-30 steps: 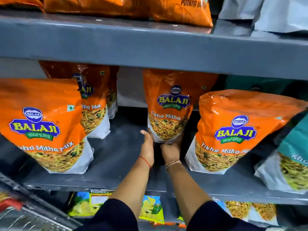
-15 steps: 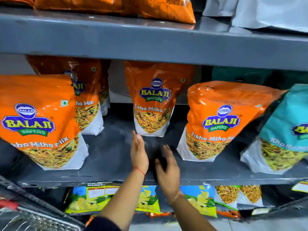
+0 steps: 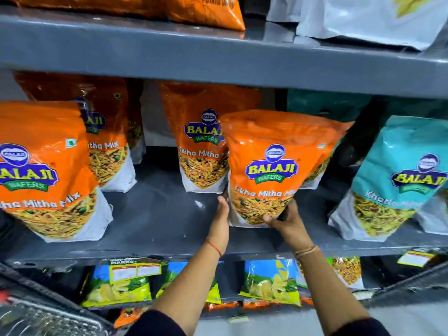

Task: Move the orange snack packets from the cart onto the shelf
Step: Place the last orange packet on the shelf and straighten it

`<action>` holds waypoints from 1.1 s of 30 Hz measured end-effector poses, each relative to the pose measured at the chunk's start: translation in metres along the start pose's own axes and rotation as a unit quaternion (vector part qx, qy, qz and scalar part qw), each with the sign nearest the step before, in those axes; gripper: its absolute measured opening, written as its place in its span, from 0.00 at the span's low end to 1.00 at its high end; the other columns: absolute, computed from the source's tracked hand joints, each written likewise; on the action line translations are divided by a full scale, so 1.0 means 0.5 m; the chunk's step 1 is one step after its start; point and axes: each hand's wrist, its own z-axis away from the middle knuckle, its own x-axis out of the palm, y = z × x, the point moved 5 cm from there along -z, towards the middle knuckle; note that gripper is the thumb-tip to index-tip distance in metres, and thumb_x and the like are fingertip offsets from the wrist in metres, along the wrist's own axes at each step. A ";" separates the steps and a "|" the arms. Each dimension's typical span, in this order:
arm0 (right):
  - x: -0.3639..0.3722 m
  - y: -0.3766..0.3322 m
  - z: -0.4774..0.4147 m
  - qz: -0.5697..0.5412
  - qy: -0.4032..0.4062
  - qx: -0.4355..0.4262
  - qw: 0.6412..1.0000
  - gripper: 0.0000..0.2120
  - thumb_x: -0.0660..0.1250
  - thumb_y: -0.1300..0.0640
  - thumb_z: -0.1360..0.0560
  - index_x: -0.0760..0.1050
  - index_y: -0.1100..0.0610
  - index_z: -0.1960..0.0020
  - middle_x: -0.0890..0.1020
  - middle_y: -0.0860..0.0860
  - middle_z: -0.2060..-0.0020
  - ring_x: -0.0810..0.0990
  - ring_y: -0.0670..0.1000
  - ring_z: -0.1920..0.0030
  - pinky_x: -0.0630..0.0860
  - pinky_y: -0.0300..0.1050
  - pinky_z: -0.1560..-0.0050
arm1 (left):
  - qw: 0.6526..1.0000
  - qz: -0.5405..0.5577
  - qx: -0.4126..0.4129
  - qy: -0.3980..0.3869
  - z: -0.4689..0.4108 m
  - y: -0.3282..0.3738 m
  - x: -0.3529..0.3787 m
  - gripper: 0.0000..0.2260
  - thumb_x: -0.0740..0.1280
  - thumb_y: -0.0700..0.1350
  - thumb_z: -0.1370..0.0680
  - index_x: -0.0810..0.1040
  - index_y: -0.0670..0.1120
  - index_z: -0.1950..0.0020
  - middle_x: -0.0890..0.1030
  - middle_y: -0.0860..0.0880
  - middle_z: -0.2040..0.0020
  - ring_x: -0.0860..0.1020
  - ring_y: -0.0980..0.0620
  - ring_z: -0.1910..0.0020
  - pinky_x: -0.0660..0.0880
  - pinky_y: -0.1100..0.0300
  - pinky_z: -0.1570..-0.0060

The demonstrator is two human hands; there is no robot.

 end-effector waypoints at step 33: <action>-0.256 0.056 0.183 0.166 0.222 -0.129 0.952 0.30 0.57 0.33 0.31 0.71 0.61 0.53 0.73 0.65 0.51 0.67 0.50 0.47 0.61 0.26 0.42 | 0.884 -0.218 0.273 0.310 0.122 -0.050 0.206 0.25 0.60 0.62 0.28 0.73 0.42 0.43 0.71 0.47 0.48 0.70 0.45 0.44 0.66 0.50 0.39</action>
